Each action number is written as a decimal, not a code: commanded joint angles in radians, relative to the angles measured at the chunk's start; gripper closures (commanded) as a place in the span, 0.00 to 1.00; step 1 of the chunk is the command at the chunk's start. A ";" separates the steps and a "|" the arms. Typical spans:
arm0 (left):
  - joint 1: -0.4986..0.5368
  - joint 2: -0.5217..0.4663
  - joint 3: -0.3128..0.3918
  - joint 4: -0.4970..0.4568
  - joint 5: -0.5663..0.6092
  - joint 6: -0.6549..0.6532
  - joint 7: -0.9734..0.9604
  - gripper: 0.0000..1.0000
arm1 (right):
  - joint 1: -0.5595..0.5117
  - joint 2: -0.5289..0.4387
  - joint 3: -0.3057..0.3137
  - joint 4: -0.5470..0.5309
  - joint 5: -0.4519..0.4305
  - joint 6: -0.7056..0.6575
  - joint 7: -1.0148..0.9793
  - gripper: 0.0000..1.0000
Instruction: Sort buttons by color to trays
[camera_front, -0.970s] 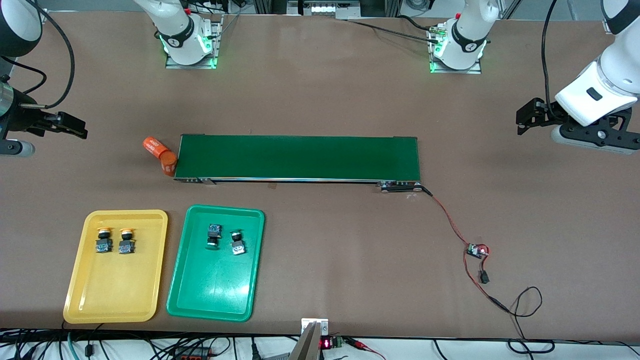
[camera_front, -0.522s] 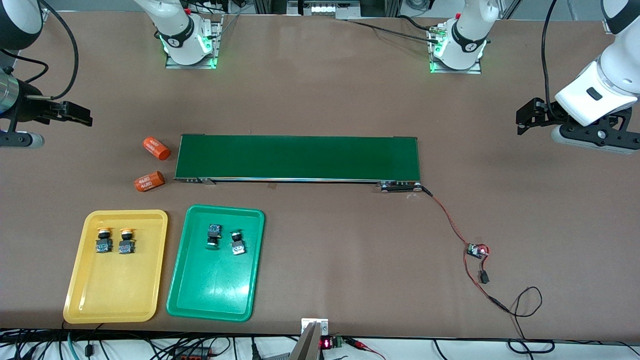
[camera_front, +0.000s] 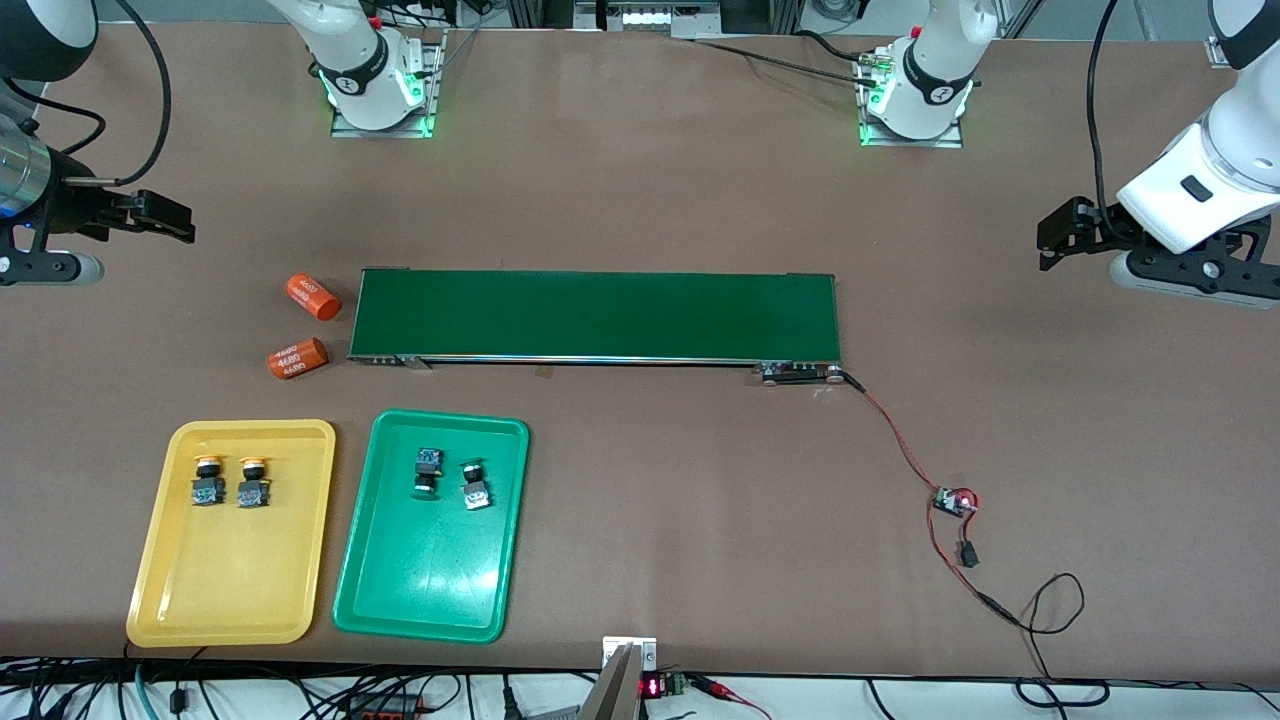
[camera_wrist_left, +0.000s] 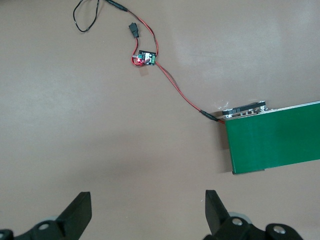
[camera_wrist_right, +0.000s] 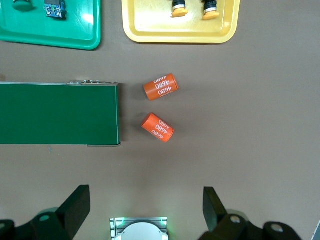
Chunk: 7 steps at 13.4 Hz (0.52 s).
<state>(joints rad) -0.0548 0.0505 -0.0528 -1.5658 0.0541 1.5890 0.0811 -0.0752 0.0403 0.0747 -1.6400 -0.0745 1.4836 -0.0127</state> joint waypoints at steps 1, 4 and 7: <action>0.004 0.006 -0.001 0.026 -0.013 -0.004 0.008 0.00 | 0.000 -0.007 -0.001 0.005 0.013 -0.009 -0.007 0.00; 0.004 0.012 0.001 0.024 -0.013 -0.001 0.008 0.00 | 0.000 -0.007 -0.001 0.005 0.013 -0.009 -0.007 0.00; 0.004 0.009 -0.001 0.024 -0.016 -0.003 0.008 0.00 | 0.003 -0.008 -0.001 0.005 0.013 -0.011 -0.007 0.00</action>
<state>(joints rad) -0.0547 0.0507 -0.0526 -1.5653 0.0541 1.5905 0.0811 -0.0752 0.0403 0.0747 -1.6400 -0.0745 1.4836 -0.0126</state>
